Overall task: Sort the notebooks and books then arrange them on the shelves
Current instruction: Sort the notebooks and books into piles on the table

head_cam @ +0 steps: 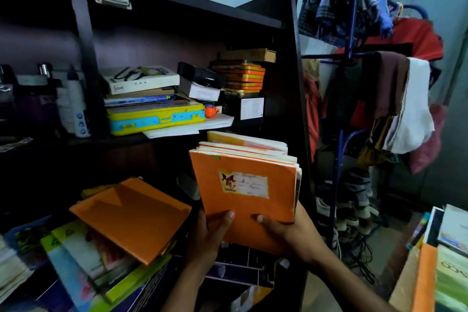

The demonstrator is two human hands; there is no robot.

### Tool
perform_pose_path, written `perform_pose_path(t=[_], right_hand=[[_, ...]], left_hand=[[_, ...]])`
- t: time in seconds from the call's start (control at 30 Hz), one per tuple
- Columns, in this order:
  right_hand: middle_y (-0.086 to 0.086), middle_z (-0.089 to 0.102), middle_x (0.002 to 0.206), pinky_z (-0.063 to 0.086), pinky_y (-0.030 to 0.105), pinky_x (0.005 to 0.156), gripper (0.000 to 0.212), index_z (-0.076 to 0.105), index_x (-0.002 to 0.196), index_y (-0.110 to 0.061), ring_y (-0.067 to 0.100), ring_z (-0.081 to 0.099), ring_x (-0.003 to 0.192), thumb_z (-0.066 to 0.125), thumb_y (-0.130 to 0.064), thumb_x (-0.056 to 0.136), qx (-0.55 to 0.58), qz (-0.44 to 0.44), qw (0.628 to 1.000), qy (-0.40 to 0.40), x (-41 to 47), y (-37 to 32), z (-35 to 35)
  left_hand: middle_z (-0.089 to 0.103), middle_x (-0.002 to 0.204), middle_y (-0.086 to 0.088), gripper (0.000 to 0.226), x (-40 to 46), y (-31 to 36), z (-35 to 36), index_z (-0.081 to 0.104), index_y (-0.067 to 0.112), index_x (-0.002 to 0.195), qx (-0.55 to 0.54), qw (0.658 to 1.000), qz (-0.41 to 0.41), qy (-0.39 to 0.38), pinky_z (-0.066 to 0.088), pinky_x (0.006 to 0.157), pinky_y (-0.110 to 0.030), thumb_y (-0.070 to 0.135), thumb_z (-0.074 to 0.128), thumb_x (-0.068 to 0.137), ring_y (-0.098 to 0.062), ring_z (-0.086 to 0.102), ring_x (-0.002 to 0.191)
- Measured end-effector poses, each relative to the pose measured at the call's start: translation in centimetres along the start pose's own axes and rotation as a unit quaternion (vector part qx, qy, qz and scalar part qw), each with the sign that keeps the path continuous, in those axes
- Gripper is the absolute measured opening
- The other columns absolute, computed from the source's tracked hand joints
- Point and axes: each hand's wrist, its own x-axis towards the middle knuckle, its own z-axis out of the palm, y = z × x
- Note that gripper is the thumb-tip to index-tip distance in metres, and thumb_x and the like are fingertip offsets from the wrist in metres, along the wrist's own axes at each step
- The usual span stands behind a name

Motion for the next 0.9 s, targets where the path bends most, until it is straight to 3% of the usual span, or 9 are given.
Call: perform_pose_path(t=[0.07, 0.13, 0.2, 0.33, 0.47, 0.5, 0.6, 0.73, 0.9], right_hand=[[-0.010, 0.072, 0.120, 0.057, 0.022, 0.080, 0.057, 0.057, 0.127, -0.028, 0.007, 0.070, 0.104, 0.083, -0.024, 0.077, 0.010, 0.013, 1.000, 0.026, -0.1, 0.4, 0.1], [-0.005, 0.073, 0.118, 0.058, 0.025, 0.080, 0.051, 0.061, 0.123, -0.027, 0.010, 0.071, 0.101, 0.083, -0.027, 0.076, 0.027, 0.019, 0.998, 0.052, -0.5, 0.3, 0.2], [-0.011, 0.074, 0.113, 0.058, 0.022, 0.075, 0.050, 0.060, 0.121, -0.031, 0.007, 0.072, 0.098, 0.081, -0.026, 0.077, 0.037, 0.016, 0.997, 0.069, -1.2, -0.4, 0.1], [-0.020, 0.074, 0.107, 0.057, 0.019, 0.070, 0.051, 0.055, 0.122, -0.035, 0.005, 0.072, 0.096, 0.079, -0.021, 0.080, 0.064, 0.012, 0.995, 0.074, -4.0, -3.1, -2.3], [-0.001, 0.075, 0.113, 0.061, 0.039, 0.081, 0.061, 0.056, 0.125, -0.030, 0.023, 0.073, 0.101, 0.085, -0.033, 0.071, 0.113, 0.033, 0.985, 0.126, -8.8, -5.1, -6.7], [0.002, 0.075, 0.113, 0.061, 0.042, 0.080, 0.061, 0.057, 0.126, -0.026, 0.027, 0.073, 0.101, 0.081, -0.033, 0.070, 0.129, 0.050, 0.981, 0.137, -10.8, -5.7, -8.1], [0.009, 0.075, 0.112, 0.060, 0.045, 0.082, 0.057, 0.060, 0.127, -0.016, 0.032, 0.073, 0.099, 0.084, -0.025, 0.076, 0.126, 0.113, 0.974, 0.150, -14.8, -6.2, -12.0], [0.015, 0.076, 0.105, 0.062, 0.036, 0.073, 0.033, 0.064, 0.121, -0.004, 0.028, 0.074, 0.087, 0.070, -0.016, 0.090, 0.093, 0.170, 0.960, 0.201, -20.6, -7.2, -18.3], [0.010, 0.078, 0.097, 0.059, 0.031, 0.068, 0.029, 0.069, 0.113, -0.009, 0.023, 0.073, 0.080, 0.069, -0.030, 0.094, 0.026, 0.187, 0.958, 0.215, -24.7, -10.1, -25.9]], left_hand=[[0.058, 0.131, 0.015, 0.089, 0.1, -0.2, -0.3, 0.040, 0.046, 0.140, 0.002, 1.000, 0.003, 0.002, 0.054, 0.067, -0.014, 0.070, 0.070, 0.060, 0.007, 0.064, 0.100], [0.058, 0.132, 0.013, 0.088, 0.3, 0.0, -0.3, 0.040, 0.048, 0.139, 0.014, 1.000, 0.008, 0.000, 0.055, 0.073, -0.019, 0.071, 0.072, 0.060, 0.004, 0.064, 0.103], [0.057, 0.135, 0.010, 0.092, 0.0, 0.3, -0.2, 0.034, 0.050, 0.141, 0.014, 1.000, 0.015, -0.011, 0.056, 0.083, -0.028, 0.070, 0.074, 0.060, -0.001, 0.064, 0.108], [0.066, 0.122, 0.006, 0.089, -3.4, 4.0, 0.6, 0.034, 0.059, 0.130, 0.005, 0.998, -0.037, -0.058, 0.061, 0.078, -0.039, 0.074, 0.075, 0.052, -0.017, 0.071, 0.099], [0.074, 0.087, 0.006, 0.126, -7.9, 7.8, 3.2, 0.046, 0.024, 0.127, -0.063, 0.989, -0.063, -0.121, 0.055, 0.060, -0.020, 0.082, 0.085, 0.023, -0.001, 0.072, 0.073], [0.075, 0.084, 0.005, 0.117, -10.0, 8.0, 4.8, 0.049, 0.025, 0.132, -0.120, 0.979, -0.111, -0.125, 0.057, 0.061, -0.026, 0.074, 0.087, 0.033, -0.006, 0.073, 0.072], [0.074, 0.113, -0.017, 0.078, -15.8, 9.3, 10.0, 0.049, 0.029, 0.144, -0.269, 0.894, -0.313, -0.174, 0.060, 0.055, -0.056, 0.050, 0.066, 0.071, -0.041, 0.074, 0.088], [0.076, 0.098, -0.019, 0.050, -21.4, 11.0, 16.6, 0.066, 0.010, 0.118, -0.311, 0.872, -0.344, -0.155, 0.059, 0.046, -0.047, 0.041, 0.061, 0.078, -0.034, 0.073, 0.068], [0.077, 0.100, -0.012, 0.031, -24.3, 14.2, 24.1, 0.070, 0.012, 0.113, -0.320, 0.872, -0.332, -0.165, 0.061, 0.051, -0.038, 0.032, 0.054, 0.096, -0.030, 0.075, 0.078]])
